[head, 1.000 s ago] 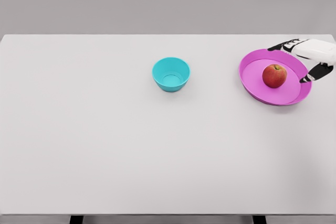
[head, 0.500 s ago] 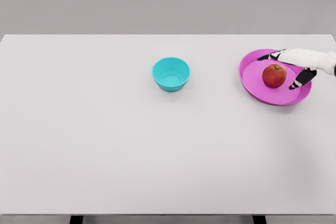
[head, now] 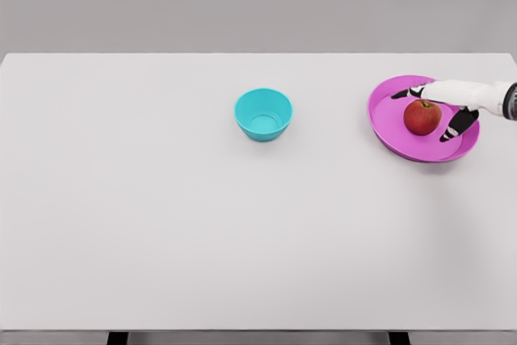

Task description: Put the apple from the pink plate into the blue bowl with your right arm

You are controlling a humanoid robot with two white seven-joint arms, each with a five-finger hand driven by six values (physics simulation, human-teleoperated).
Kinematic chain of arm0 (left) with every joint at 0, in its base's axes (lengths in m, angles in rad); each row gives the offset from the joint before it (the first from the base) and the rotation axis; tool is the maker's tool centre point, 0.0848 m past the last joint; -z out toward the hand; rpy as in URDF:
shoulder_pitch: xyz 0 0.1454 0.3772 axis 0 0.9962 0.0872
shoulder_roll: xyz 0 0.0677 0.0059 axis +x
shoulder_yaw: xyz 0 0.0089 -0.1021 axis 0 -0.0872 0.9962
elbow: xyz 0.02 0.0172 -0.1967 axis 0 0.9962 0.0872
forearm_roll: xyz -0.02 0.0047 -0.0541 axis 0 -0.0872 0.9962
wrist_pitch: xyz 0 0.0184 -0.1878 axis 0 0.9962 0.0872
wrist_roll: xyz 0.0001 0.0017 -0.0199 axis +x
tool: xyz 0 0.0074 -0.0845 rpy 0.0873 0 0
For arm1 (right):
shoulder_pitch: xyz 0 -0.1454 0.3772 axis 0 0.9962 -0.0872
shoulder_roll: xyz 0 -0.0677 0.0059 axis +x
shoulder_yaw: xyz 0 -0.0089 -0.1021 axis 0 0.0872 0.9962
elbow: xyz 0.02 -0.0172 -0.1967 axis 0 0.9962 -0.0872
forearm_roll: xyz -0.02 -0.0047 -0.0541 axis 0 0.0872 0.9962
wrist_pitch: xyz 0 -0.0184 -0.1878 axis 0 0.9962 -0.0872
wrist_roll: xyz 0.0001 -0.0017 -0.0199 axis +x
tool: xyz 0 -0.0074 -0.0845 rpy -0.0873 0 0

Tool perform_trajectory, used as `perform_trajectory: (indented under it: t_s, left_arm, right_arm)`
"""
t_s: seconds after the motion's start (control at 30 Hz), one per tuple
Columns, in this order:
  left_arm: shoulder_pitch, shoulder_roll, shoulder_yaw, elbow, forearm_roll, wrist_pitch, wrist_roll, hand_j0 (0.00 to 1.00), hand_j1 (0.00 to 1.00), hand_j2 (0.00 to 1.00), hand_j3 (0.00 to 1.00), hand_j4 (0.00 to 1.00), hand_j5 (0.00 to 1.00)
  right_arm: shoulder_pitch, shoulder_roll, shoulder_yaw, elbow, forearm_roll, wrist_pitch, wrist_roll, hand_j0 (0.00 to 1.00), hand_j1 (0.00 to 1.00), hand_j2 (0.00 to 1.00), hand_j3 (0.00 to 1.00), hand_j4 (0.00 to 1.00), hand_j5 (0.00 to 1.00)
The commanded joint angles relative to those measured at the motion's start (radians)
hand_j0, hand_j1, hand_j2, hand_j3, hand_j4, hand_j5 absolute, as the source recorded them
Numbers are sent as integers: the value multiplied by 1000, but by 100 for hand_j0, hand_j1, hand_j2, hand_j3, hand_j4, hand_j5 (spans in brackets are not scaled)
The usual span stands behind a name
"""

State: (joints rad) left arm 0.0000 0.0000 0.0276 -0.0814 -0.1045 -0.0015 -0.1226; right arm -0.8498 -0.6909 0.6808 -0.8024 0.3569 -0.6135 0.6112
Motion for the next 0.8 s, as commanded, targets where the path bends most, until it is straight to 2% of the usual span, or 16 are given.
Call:
perform_trajectory:
  t_s: [0.0,0.07,0.2,0.37,0.7,0.77]
  left_arm:
    - [0,0,0,0,0,0,0,100,100,100,100,100,100]
    - [0,0,0,0,0,0,0,100,100,100,100,100,100]
    - [0,0,0,0,0,0,0,100,100,100,100,100,100]
    - [0,0,0,0,0,0,0,100,100,100,100,100,100]
    - [0,0,0,0,0,0,0,100,100,100,100,100,100]
    - [0,0,0,0,0,0,0,100,100,100,100,100,100]
  right_arm:
    - [0,2,5,9,-6,3,0,100,100,100,100,100,100]
    - [0,2,6,9,-6,3,0,99,99,99,99,99,99]
    - [0,2,13,8,-6,3,0,59,59,59,59,59,59]
    - [0,2,14,8,-6,3,0,45,45,45,45,45,45]
    - [-28,-4,-4,-8,-10,3,0,43,43,43,43,43,43]
    - [-32,-9,-24,-31,-10,3,0,43,43,43,43,43,43]
